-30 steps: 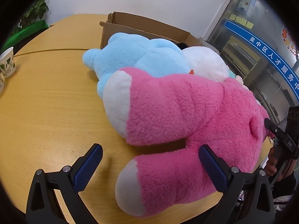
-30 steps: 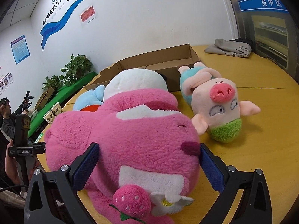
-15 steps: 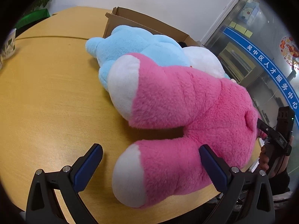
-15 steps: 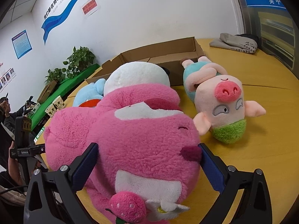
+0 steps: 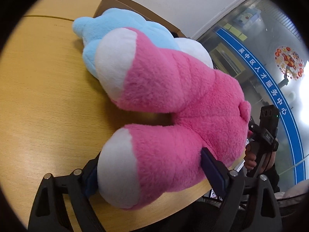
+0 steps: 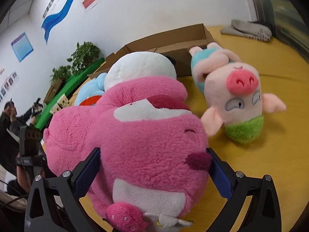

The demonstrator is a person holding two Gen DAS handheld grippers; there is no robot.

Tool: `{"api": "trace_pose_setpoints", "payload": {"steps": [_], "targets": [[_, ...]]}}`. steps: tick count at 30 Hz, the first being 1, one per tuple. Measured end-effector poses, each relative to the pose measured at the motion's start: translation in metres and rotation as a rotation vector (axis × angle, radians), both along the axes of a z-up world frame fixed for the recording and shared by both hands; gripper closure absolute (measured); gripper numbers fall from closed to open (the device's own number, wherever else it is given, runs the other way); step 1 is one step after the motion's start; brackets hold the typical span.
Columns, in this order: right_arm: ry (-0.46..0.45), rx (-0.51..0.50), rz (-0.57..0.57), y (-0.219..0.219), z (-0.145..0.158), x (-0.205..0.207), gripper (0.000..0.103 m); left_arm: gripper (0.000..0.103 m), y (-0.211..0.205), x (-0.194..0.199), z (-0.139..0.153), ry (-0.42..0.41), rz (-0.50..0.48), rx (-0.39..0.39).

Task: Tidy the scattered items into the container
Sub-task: 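Close the right gripper on the pink plush bear's body, then carry the pink bear with the right gripper into the box and release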

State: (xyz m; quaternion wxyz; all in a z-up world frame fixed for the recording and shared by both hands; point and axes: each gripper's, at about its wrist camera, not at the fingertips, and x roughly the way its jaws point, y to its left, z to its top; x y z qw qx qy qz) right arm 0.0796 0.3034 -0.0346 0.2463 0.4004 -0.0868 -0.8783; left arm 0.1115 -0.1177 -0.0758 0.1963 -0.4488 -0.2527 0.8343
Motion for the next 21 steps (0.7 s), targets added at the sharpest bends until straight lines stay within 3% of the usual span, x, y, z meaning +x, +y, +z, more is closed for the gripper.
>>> {"api": "trace_pose_setpoints", "payload": {"steps": [3, 7, 8, 10, 16, 21], "targets": [[0.03, 0.004, -0.012, -0.003, 0.002, 0.009, 0.014, 0.028, -0.004, 0.001, -0.001, -0.009, 0.01, 0.013], [0.087, 0.019, -0.034, -0.006, 0.008, 0.026, 0.028, 0.048, -0.009, 0.005, 0.007, 0.001, 0.016, 0.019], [0.098, 0.022, -0.043, -0.007, 0.01, 0.03, 0.029, 0.055, -0.008, 0.006, 0.011, 0.008, 0.014, 0.016], [0.113, 0.027, -0.059, -0.008, 0.014, 0.035, 0.033, 0.059, -0.008, 0.008, 0.018, 0.021, 0.007, 0.006], [0.178, 0.02, -0.069, -0.013, 0.041, 0.045, 0.038, 0.065, -0.01, 0.004, 0.042, 0.073, 0.0, 0.032], [0.256, -0.036, -0.076, -0.009, 0.078, 0.044, 0.038, 0.066, -0.01, -0.006, 0.085, 0.177, -0.009, 0.033]]}}
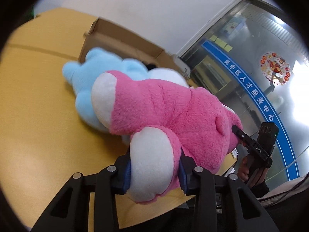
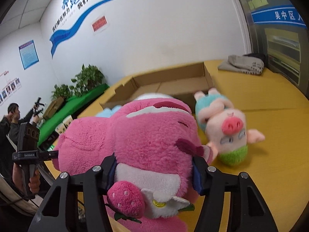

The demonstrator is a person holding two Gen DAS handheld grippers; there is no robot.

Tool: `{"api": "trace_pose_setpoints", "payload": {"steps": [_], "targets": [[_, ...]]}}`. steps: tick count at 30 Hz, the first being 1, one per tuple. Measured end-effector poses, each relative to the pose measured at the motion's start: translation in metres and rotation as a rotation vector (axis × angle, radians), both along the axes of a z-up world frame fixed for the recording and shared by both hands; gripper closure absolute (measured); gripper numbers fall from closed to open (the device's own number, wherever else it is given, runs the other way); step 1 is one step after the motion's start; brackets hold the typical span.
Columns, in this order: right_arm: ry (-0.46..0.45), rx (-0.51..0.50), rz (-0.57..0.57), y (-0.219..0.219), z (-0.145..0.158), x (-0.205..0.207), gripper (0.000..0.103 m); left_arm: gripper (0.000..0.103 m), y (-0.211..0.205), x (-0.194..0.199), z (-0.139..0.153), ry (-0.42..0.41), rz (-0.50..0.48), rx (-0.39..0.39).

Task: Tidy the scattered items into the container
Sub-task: 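Carry the pink bear with the right gripper into the box and release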

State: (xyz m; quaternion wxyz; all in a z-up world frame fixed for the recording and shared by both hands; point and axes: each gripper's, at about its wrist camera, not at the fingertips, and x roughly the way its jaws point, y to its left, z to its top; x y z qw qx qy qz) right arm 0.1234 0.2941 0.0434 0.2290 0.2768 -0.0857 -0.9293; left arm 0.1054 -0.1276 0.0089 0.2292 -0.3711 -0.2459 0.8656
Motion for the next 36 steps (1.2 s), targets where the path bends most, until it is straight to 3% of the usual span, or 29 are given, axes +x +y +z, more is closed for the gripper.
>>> {"api": "trace_pose_setpoints", "payload": {"steps": [6, 9, 12, 15, 19, 22, 26, 28, 30, 33, 36], "targets": [[0.121, -0.015, 0.032, -0.007, 0.061, -0.048, 0.038, 0.066, -0.008, -0.057, 0.074, 0.19, -0.041, -0.077], [0.16, -0.007, 0.05, -0.016, 0.096, -0.105, 0.037, 0.066, -0.014, -0.105, 0.108, 0.264, -0.056, -0.134], [0.141, 0.001, 0.059, -0.026, 0.116, -0.17, 0.037, 0.066, -0.019, -0.166, 0.133, 0.304, -0.052, -0.179], [0.075, 0.008, 0.054, -0.033, 0.123, -0.252, 0.037, 0.066, -0.02, -0.237, 0.141, 0.275, -0.05, -0.198], [-0.016, 0.043, 0.024, -0.04, 0.106, -0.35, 0.037, 0.066, -0.032, -0.345, 0.109, 0.165, -0.047, -0.216], [-0.093, 0.082, 0.01, -0.043, 0.079, -0.41, 0.037, 0.066, -0.043, -0.418, 0.057, 0.053, -0.048, -0.218], [-0.283, 0.123, -0.006, -0.039, 0.012, -0.48, 0.037, 0.066, -0.045, -0.485, -0.026, -0.115, -0.051, -0.219], [-0.324, 0.139, -0.009, -0.039, -0.01, -0.493, 0.037, 0.066, -0.039, -0.503, -0.063, -0.198, -0.053, -0.248], [-0.344, 0.154, -0.007, -0.04, -0.027, -0.503, 0.035, 0.066, -0.033, -0.509, -0.082, -0.227, -0.05, -0.283], [-0.317, 0.15, -0.01, -0.041, -0.02, -0.507, 0.035, 0.065, -0.041, -0.514, -0.087, -0.239, -0.033, -0.247], [-0.274, 0.164, -0.01, -0.049, -0.015, -0.511, 0.034, 0.065, -0.042, -0.518, -0.088, -0.23, -0.007, -0.272]]}}
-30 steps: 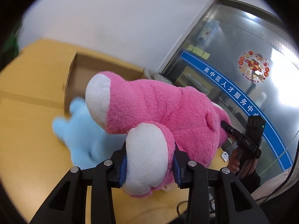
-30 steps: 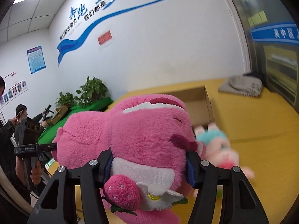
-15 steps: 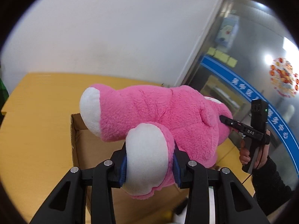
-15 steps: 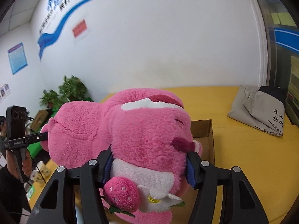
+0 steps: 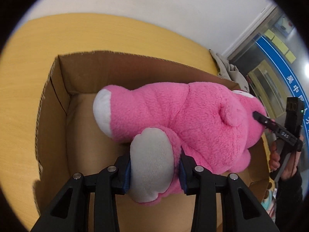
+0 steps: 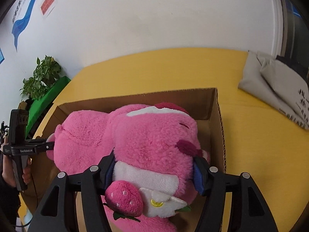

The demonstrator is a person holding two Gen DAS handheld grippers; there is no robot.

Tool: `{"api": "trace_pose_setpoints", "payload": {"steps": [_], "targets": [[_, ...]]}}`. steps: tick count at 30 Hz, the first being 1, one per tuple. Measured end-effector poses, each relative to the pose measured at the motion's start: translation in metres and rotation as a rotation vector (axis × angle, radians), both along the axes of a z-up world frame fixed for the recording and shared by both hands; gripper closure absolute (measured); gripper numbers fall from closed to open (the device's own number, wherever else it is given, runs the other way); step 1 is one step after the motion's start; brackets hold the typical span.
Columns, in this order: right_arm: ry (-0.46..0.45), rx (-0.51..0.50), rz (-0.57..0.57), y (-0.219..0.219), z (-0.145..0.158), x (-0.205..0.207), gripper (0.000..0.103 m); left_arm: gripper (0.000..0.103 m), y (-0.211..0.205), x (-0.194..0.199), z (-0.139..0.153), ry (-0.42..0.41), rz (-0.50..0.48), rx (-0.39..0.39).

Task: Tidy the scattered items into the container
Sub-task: 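Carry the pink bear with the right gripper into the box and release, then lower the right gripper onto the light-blue plush bear and close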

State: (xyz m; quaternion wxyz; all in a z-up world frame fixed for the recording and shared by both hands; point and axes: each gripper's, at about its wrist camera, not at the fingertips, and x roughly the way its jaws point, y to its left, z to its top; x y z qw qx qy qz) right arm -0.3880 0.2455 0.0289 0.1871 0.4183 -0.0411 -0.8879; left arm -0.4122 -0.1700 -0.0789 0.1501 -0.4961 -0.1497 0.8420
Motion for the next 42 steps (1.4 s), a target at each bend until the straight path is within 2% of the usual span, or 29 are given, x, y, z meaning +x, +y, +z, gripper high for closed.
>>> {"api": "trace_pose_setpoints", "payload": {"steps": [2, 4, 6, 8, 9, 12, 14, 15, 17, 19, 23, 26, 30, 35, 39, 41, 42], "targets": [[-0.016, 0.022, -0.016, -0.004, -0.01, -0.007, 0.03, 0.06, 0.002, -0.004, 0.0, 0.0, 0.017, -0.042], [-0.035, 0.03, -0.046, -0.002, -0.018, -0.007, 0.019, 0.058, -0.002, -0.001, 0.0, -0.006, 0.028, -0.051], [-0.037, 0.011, -0.052, 0.008, -0.012, 0.002, 0.015, 0.055, -0.006, 0.006, 0.006, 0.002, 0.03, -0.071], [-0.025, 0.017, -0.04, 0.018, 0.002, 0.014, 0.015, 0.056, -0.007, 0.02, 0.024, 0.028, 0.025, -0.095], [-0.016, 0.019, -0.023, 0.023, 0.009, 0.024, 0.014, 0.056, -0.008, 0.027, 0.034, 0.042, 0.022, -0.107], [-0.012, -0.004, 0.08, 0.038, 0.026, 0.061, 0.008, 0.055, -0.016, 0.072, 0.071, 0.114, -0.005, -0.057], [-0.046, 0.043, 0.162, 0.041, 0.019, 0.088, 0.008, 0.043, -0.012, 0.097, 0.084, 0.128, -0.033, -0.052], [-0.062, 0.082, 0.189, 0.041, 0.013, 0.1, 0.008, 0.041, -0.008, 0.112, 0.087, 0.13, -0.052, -0.06], [-0.106, 0.148, 0.203, 0.042, -0.006, 0.118, 0.009, 0.04, 0.001, 0.138, 0.078, 0.091, -0.104, -0.106], [-0.099, 0.18, 0.189, 0.043, -0.012, 0.133, 0.009, 0.04, 0.011, 0.153, 0.059, 0.027, -0.149, -0.125], [-0.192, 0.156, 0.179, 0.04, -0.018, 0.153, 0.014, 0.041, 0.004, 0.178, 0.026, -0.049, -0.166, -0.148], [-0.213, 0.172, 0.174, 0.033, -0.025, 0.176, 0.016, 0.041, 0.003, 0.188, 0.024, -0.025, -0.158, -0.148], [-0.24, 0.082, 0.139, 0.041, -0.029, 0.198, 0.021, 0.041, 0.006, 0.193, 0.023, -0.03, -0.163, -0.184], [-0.25, 0.072, 0.1, 0.045, -0.027, 0.213, 0.021, 0.041, 0.017, 0.205, 0.02, -0.026, -0.188, -0.222], [-0.237, 0.076, 0.067, 0.041, -0.022, 0.214, 0.02, 0.041, 0.016, 0.216, 0.026, -0.006, -0.18, -0.194], [-0.192, 0.083, 0.048, 0.039, -0.009, 0.221, 0.012, 0.041, 0.013, 0.227, 0.032, 0.013, -0.171, -0.169], [-0.15, 0.081, 0.038, 0.038, 0.001, 0.229, 0.002, 0.041, 0.007, 0.234, 0.038, 0.029, -0.166, -0.149]]}}
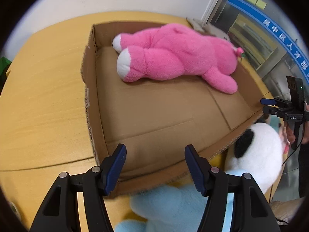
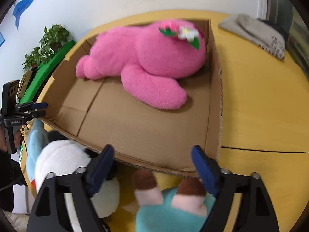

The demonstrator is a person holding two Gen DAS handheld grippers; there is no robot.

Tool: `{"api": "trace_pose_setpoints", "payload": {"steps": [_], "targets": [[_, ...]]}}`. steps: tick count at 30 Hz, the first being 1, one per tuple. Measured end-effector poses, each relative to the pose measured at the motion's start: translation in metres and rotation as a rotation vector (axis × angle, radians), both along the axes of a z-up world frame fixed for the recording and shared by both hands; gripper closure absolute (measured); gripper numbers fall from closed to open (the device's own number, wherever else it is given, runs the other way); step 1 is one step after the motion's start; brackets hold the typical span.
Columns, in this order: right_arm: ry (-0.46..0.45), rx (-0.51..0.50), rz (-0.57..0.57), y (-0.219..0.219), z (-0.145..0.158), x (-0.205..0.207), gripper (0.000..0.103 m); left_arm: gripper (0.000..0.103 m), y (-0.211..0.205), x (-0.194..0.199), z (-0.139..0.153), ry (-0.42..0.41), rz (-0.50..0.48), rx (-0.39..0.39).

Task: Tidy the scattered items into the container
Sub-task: 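Lower the right gripper onto the light-blue plush bear and close, then lift the light-blue bear with the right gripper into the box and open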

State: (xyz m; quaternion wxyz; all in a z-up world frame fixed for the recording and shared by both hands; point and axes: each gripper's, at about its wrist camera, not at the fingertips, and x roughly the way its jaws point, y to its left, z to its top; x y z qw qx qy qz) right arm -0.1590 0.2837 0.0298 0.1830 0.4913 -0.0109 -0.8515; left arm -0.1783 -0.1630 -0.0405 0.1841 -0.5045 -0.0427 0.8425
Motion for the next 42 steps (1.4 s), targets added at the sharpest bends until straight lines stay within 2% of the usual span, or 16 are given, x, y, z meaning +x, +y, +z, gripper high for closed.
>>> {"api": "trace_pose_setpoints", "payload": {"steps": [2, 4, 7, 9, 13, 15, 18, 21, 23, 25, 26, 27, 28, 32, 38, 42], "targets": [[0.08, -0.039, -0.01, 0.003, 0.023, 0.019, 0.0, 0.04, -0.008, 0.022, 0.013, 0.036, 0.002, 0.06], [0.154, -0.131, 0.003, 0.003, 0.049, 0.045, 0.0, 0.039, -0.014, 0.047, 0.023, 0.069, 0.008, 0.12], [0.219, -0.229, 0.085, -0.012, 0.072, 0.087, 0.0, 0.025, -0.012, 0.08, 0.026, 0.102, 0.027, 0.173], [0.253, -0.237, 0.179, -0.037, 0.08, 0.112, 0.0, 0.025, -0.016, 0.102, 0.02, 0.107, 0.052, 0.228], [0.321, -0.161, 0.38, -0.108, 0.081, 0.145, 0.002, 0.025, -0.022, 0.13, -0.007, 0.076, 0.136, 0.314], [0.309, -0.14, 0.436, -0.139, 0.075, 0.143, 0.008, 0.025, -0.025, 0.141, -0.024, 0.052, 0.17, 0.372], [0.225, -0.104, 0.459, -0.186, 0.056, 0.121, 0.015, 0.025, -0.028, 0.157, -0.047, 0.017, 0.217, 0.445], [0.159, 0.005, 0.462, -0.219, 0.032, 0.096, 0.026, 0.025, -0.026, 0.168, -0.069, -0.018, 0.246, 0.514], [0.127, 0.08, 0.481, -0.233, 0.014, 0.085, 0.038, 0.025, -0.023, 0.174, -0.079, -0.025, 0.259, 0.541], [0.097, 0.144, 0.522, -0.248, 0.0, 0.078, 0.055, 0.025, -0.025, 0.179, -0.085, -0.021, 0.277, 0.583], [0.09, 0.155, 0.539, -0.255, -0.004, 0.077, 0.06, 0.025, -0.027, 0.179, -0.087, -0.018, 0.285, 0.601], [0.083, 0.161, 0.551, -0.259, -0.008, 0.077, 0.071, 0.025, -0.029, 0.18, -0.089, -0.015, 0.295, 0.618], [0.084, 0.169, 0.557, -0.261, -0.01, 0.078, 0.072, 0.027, -0.03, 0.181, -0.091, -0.011, 0.304, 0.636], [0.09, 0.158, 0.547, -0.258, -0.008, 0.09, 0.076, 0.027, -0.029, 0.181, -0.091, -0.002, 0.296, 0.621], [0.023, 0.006, 0.452, -0.226, -0.006, 0.123, 0.078, 0.032, -0.032, 0.182, -0.088, 0.011, 0.288, 0.619], [-0.016, -0.047, 0.406, -0.208, -0.013, 0.13, 0.075, 0.032, -0.038, 0.182, -0.089, 0.02, 0.281, 0.665]]}}
